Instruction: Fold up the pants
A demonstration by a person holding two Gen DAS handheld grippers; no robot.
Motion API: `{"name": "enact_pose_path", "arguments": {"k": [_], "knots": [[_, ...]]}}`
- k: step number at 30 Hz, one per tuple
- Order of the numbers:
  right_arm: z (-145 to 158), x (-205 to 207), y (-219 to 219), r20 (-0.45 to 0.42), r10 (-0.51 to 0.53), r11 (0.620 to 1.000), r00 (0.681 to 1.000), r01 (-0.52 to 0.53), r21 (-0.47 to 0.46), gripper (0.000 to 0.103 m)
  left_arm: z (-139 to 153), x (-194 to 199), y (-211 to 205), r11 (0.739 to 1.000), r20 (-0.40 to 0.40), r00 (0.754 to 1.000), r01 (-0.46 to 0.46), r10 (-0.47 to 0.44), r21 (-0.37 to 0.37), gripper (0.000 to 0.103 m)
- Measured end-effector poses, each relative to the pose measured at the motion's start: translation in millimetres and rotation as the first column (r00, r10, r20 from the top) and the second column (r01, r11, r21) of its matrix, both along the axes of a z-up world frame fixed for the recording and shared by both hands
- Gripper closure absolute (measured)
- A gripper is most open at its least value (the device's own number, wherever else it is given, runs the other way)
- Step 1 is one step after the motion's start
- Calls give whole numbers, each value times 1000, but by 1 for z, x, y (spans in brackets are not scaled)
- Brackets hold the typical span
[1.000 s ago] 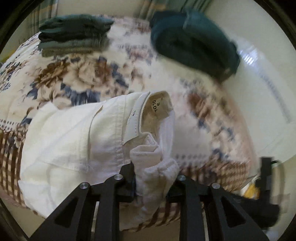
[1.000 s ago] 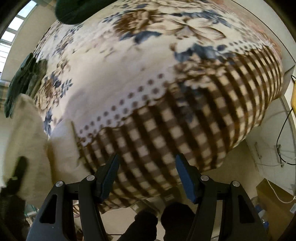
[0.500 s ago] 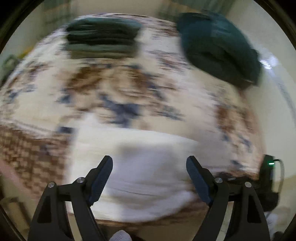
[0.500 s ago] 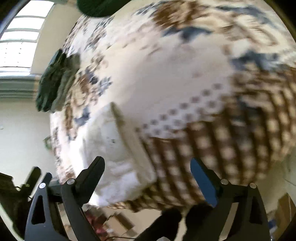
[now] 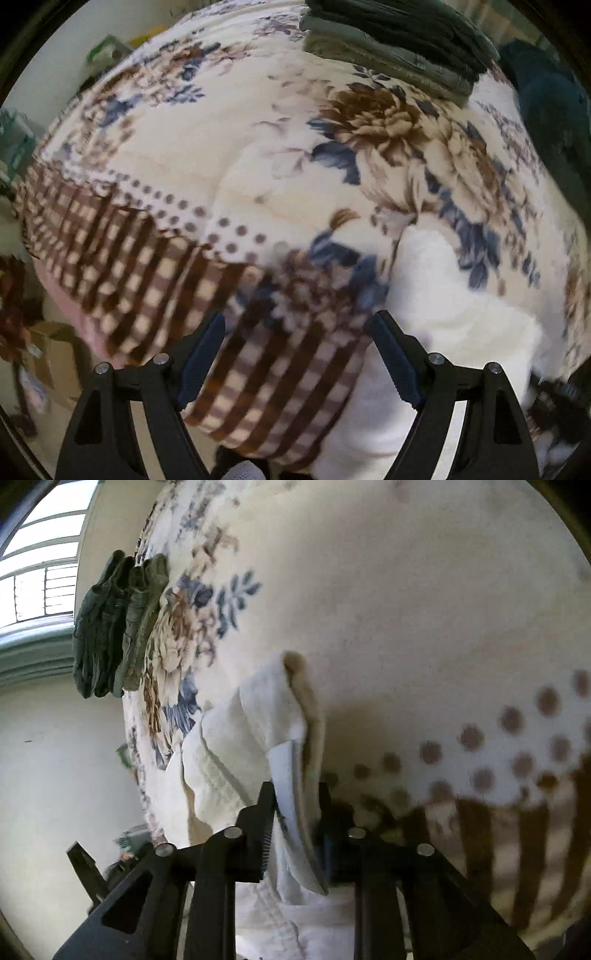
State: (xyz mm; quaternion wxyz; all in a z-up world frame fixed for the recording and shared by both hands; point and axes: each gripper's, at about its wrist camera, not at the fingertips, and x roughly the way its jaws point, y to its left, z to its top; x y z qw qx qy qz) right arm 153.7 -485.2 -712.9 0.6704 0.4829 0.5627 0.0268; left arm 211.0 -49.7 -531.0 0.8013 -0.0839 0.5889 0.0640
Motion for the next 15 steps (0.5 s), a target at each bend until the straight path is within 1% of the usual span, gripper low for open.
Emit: {"name": "enact_pose_path", "arguments": {"k": [3, 4, 6, 8, 9, 11, 12, 13, 15], "knots": [[30, -9, -11, 15, -43, 997, 999, 44, -61, 91, -5, 19, -12, 996, -13, 1000, 26, -27, -83, 22], [42, -14, -14, 20, -45, 992, 999, 47, -114, 92, -8, 26, -18, 994, -25, 999, 43, -46, -97, 22], [50, -18, -20, 6, -22, 984, 1000, 23, -179, 92, -16, 39, -37, 986, -46, 994, 92, -99, -143, 22], [42, -22, -28, -32, -30, 985, 999, 24, -172, 92, -27, 53, -59, 975, -66, 986, 143, -156, -168, 22], [31, -24, -32, -68, -29, 987, 997, 18, -158, 91, -33, 59, -68, 971, -77, 980, 166, -181, -173, 22], [19, -26, -42, -99, -20, 984, 995, 3, -176, 90, -48, 75, -78, 970, -101, 974, 188, -205, -154, 20], [12, -25, -45, -122, -20, 981, 992, -5, -196, 88, -53, 80, -78, 971, -114, 973, 183, -202, -156, 19], [6, -25, -49, -144, -36, 982, 989, 9, -187, 88, -60, 87, -74, 972, -133, 973, 166, -189, -168, 16], [1, -26, -51, -176, -42, 981, 984, 8, -193, 80, -66, 98, -64, 972, -162, 974, 121, -156, -203, 16]]}}
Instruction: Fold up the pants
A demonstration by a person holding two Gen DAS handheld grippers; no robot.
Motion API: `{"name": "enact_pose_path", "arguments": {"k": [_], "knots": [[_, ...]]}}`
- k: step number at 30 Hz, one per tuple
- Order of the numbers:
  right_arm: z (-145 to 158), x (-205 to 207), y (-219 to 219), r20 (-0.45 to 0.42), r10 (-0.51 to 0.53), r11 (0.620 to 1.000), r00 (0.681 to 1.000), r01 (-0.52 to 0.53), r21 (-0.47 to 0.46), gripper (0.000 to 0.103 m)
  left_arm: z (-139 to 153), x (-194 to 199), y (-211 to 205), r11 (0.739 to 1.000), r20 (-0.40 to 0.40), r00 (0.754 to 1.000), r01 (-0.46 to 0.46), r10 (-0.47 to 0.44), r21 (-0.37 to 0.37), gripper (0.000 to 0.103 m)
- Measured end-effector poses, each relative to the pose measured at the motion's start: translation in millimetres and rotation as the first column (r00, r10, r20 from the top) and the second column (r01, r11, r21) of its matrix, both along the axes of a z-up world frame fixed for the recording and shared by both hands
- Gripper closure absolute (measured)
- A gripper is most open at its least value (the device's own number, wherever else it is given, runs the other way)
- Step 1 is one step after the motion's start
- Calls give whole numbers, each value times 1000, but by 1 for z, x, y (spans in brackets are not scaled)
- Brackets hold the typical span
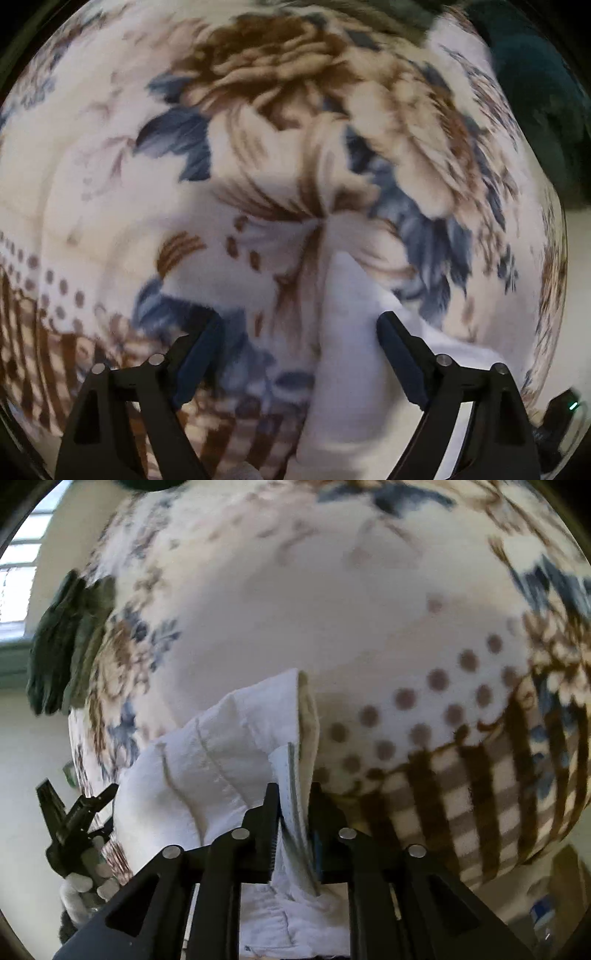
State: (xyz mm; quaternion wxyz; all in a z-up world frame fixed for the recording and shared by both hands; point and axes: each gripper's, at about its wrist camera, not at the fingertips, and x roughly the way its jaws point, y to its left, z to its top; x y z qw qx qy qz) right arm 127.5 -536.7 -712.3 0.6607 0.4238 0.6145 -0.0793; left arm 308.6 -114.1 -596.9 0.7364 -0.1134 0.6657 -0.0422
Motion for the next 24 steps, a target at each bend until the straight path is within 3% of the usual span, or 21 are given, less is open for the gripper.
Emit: {"name": "enact_pose_path", "arguments": {"k": [3, 6, 9, 11, 13, 16, 18, 20, 24], "knots": [[12, 2, 6, -22, 43, 999, 999, -43, -8, 62, 20, 0, 10, 1000, 37, 999, -13, 12, 10, 16], [40, -17, 6, 5, 18, 1000, 1000, -18, -16, 57, 43, -19, 21, 999, 71, 997, -6, 8, -32, 17], [59, -52, 20, 21, -43, 996, 999, 41, 81, 51, 52, -49, 23, 999, 65, 998, 31, -28, -43, 17], [52, -73, 38, -17, -93, 977, 996, 95, 189, 51, 49, -71, 20, 997, 35, 998, 52, -50, -62, 17], [27, -88, 68, -89, -157, 926, 984, 178, 333, 51, 37, -84, 11, 994, 0, 998, 66, -66, -84, 17], [-6, -86, 106, -139, -227, 868, 964, 265, 421, 51, 17, -96, -1, 994, -54, 995, 81, -84, -67, 17], [-21, -79, 126, -181, -220, 889, 959, 273, 367, 52, 11, -100, -3, 995, -55, 994, 91, -93, -34, 16], [-26, -76, 150, -245, -101, 953, 964, 164, 253, 61, 9, -97, -6, 994, -46, 993, 110, -110, -6, 16], [-31, -99, 174, -324, 79, 975, 943, -5, 223, 62, 14, -97, -5, 994, -37, 994, 103, -104, -31, 16]]}}
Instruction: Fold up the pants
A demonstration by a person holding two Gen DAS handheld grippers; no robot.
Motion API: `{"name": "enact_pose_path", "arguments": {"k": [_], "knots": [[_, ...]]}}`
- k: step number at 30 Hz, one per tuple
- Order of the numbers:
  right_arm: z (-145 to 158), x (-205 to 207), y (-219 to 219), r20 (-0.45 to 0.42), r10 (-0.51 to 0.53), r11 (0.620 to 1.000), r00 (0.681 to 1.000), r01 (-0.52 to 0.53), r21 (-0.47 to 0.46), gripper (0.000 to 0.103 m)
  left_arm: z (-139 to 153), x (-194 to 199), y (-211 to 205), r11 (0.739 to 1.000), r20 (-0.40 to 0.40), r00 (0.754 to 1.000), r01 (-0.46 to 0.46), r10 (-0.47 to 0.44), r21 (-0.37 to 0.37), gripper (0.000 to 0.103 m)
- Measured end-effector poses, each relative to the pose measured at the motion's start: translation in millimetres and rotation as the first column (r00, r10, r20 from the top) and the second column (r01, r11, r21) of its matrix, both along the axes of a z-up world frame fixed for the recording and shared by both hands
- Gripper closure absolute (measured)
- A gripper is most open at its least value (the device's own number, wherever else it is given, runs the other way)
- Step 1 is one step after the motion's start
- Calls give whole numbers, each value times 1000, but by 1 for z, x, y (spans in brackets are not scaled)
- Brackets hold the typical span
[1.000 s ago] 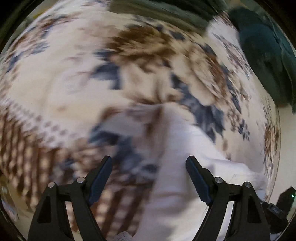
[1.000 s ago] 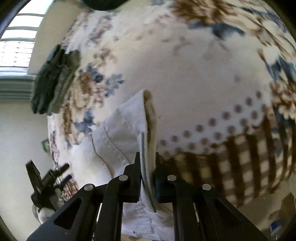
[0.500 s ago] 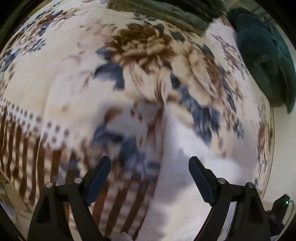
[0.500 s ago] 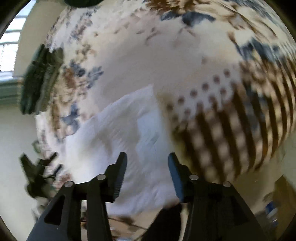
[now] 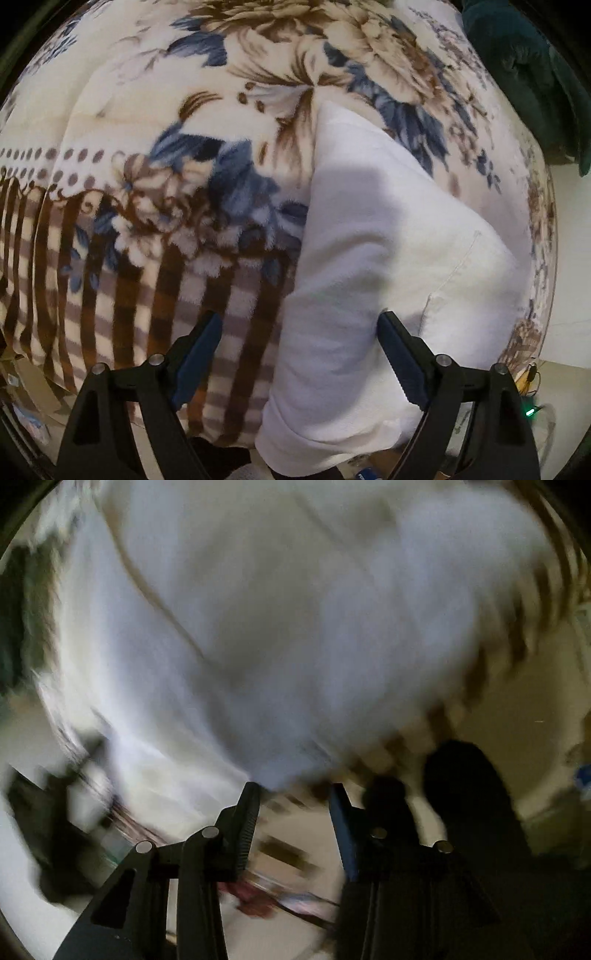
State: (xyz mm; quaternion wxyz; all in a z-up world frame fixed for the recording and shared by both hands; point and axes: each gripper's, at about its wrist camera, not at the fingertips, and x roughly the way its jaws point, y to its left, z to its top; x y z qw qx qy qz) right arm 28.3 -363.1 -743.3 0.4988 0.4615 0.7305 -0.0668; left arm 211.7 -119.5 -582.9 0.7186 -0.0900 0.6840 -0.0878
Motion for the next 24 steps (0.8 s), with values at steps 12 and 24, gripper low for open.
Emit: {"name": "enact_pose_path", "arguments": {"k": [12, 24], "knots": [[102, 110, -19, 264, 287, 955, 921, -255, -151, 57, -5, -102, 36, 975, 28, 999, -27, 34, -222, 53], [117, 300, 100, 354, 662, 749, 661, -590, -301, 34, 13, -80, 73, 890, 19, 956, -265, 292, -370, 53]]}}
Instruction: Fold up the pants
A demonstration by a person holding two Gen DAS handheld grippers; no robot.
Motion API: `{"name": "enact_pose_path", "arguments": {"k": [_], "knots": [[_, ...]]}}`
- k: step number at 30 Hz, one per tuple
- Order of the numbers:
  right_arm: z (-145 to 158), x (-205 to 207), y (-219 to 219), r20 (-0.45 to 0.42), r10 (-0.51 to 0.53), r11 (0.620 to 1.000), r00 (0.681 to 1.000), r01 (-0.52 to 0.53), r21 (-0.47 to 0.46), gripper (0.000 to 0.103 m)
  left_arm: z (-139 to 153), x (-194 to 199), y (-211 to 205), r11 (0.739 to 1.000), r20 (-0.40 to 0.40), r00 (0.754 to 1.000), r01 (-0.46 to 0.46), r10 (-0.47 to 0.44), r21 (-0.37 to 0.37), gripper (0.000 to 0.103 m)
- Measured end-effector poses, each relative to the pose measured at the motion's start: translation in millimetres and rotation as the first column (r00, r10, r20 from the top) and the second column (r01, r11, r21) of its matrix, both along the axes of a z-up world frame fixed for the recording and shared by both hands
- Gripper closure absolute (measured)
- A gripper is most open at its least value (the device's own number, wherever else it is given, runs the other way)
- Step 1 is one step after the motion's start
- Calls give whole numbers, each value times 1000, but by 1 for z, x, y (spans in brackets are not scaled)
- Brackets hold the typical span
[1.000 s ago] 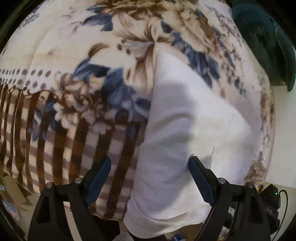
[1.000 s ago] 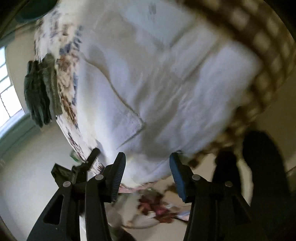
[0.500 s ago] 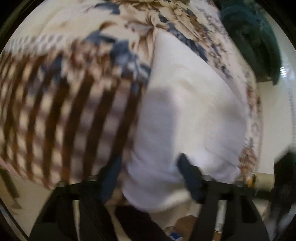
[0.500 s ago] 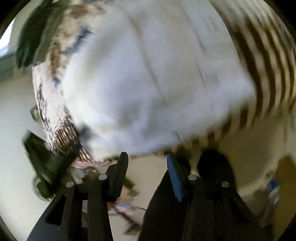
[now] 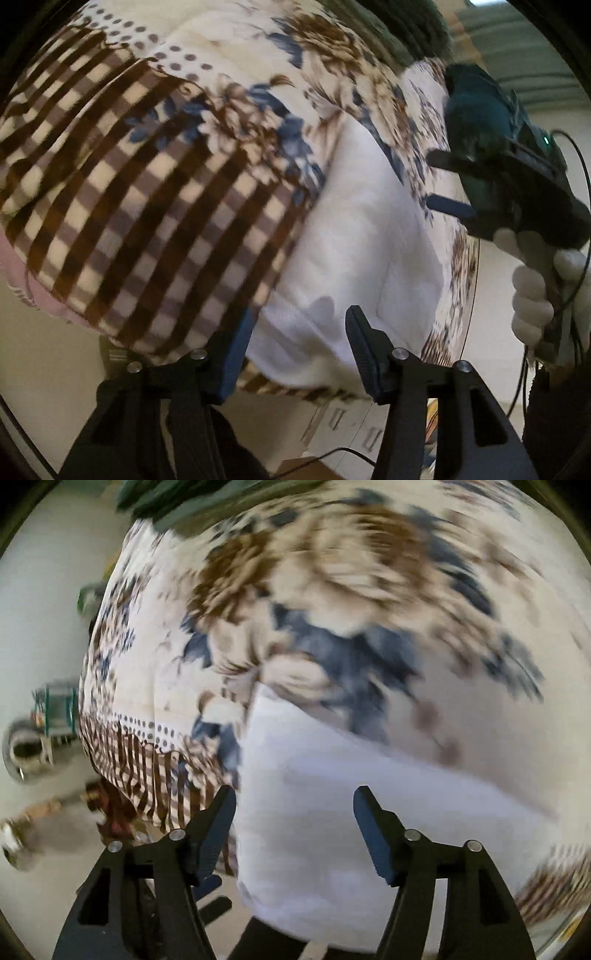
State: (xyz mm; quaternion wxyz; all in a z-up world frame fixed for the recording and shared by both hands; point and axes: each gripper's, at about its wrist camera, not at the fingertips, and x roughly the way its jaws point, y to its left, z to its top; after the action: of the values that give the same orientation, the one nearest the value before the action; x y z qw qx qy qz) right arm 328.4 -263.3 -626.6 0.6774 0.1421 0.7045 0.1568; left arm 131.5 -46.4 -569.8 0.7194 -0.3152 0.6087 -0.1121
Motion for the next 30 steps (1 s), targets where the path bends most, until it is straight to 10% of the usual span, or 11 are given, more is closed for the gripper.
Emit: {"name": "enact_pose_path", "arguments": {"k": [3, 5, 8, 12, 21, 30], "knots": [[-32, 19, 36, -61, 131, 988, 989, -135, -70, 30, -10, 9, -1, 1000, -6, 1000, 8, -8, 7, 53], [-46, 23, 46, -58, 180, 966, 982, -188, -178, 52, -21, 8, -4, 999, -33, 998, 50, -49, 19, 53], [-49, 32, 45, -15, 116, 969, 993, -116, -219, 78, -35, 0, -1, 996, -61, 995, 85, -83, 20, 50], [-48, 38, 26, -42, 17, 988, 999, -23, -151, 80, -33, -4, 9, 997, -101, 992, 81, -81, -1, 51], [37, -73, -122, 77, -300, 953, 951, 302, -22, 35, 27, 46, -13, 992, 30, 992, 124, -125, 18, 53], [-56, -210, -279, -76, -680, 727, 729, 684, 62, 24, 0, 138, -83, 938, 24, 954, 289, -299, 193, 52]]}}
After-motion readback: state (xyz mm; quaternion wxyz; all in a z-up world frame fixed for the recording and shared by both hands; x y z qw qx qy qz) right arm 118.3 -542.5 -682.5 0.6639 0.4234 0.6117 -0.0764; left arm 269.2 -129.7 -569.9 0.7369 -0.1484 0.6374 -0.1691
